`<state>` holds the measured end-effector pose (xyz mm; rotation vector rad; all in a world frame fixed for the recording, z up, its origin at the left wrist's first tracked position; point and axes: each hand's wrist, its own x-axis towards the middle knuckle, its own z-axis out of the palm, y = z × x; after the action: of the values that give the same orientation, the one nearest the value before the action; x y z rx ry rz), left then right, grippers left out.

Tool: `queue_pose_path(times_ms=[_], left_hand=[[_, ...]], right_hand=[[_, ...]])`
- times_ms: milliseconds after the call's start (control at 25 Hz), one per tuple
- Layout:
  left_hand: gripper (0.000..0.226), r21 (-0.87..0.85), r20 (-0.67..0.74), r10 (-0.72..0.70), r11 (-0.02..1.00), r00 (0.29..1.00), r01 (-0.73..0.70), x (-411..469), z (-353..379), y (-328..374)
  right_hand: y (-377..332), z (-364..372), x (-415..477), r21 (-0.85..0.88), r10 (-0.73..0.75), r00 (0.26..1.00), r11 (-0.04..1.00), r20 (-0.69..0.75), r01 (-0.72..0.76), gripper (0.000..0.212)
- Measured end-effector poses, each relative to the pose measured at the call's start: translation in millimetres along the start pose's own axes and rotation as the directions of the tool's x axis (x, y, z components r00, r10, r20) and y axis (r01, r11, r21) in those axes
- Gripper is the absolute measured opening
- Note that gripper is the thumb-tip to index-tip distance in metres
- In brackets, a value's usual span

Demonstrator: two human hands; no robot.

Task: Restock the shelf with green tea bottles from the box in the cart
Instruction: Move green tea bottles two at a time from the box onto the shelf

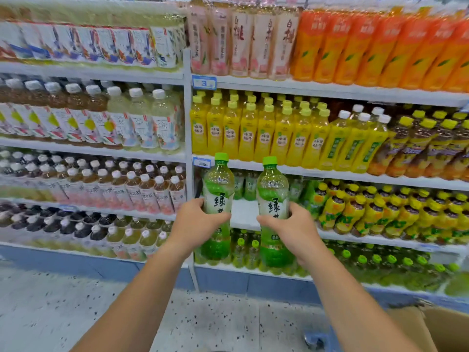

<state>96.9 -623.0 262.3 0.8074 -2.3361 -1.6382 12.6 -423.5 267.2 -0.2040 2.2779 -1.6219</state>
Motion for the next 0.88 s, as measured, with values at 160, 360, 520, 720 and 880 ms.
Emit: queue_pose_path(times_ms=[160, 360, 520, 720, 880], left_hand=[[0.022, 0.020, 0.007, 0.011, 1.000, 1.000, -0.012, 58.2, -42.2, -27.1], [0.025, 0.030, -0.027, 0.009, 1.000, 1.000, -0.008, 125.3, -53.6, -72.5], [0.025, 0.016, -0.077, 0.024, 1.000, 0.997, -0.022, 176.7, -29.7, -127.5], [0.030, 0.001, -0.145, 0.087, 0.996, 0.986, -0.088, 246.6, 7.8, -193.5], [0.039, -0.019, -0.188, 0.202, 0.978, 0.961, -0.209, 292.2, 30.9, -229.0]], right_hand=[[-2.7, 69.0, 47.4, -0.009, 0.017, 1.000, 1.000, -0.015, -0.018, 0.028], [20.6, 128.4, 111.7, -0.055, 0.016, 1.000, 0.998, -0.008, -0.016, 0.033], [66.0, 157.8, 173.3, -0.074, -0.007, 1.000, 0.997, -0.009, 0.006, 0.031], [127.9, 189.5, 250.4, -0.094, -0.103, 0.994, 0.991, -0.027, 0.100, 0.029], [168.0, 211.3, 295.5, -0.130, -0.213, 0.974, 0.971, -0.071, 0.203, 0.027]])
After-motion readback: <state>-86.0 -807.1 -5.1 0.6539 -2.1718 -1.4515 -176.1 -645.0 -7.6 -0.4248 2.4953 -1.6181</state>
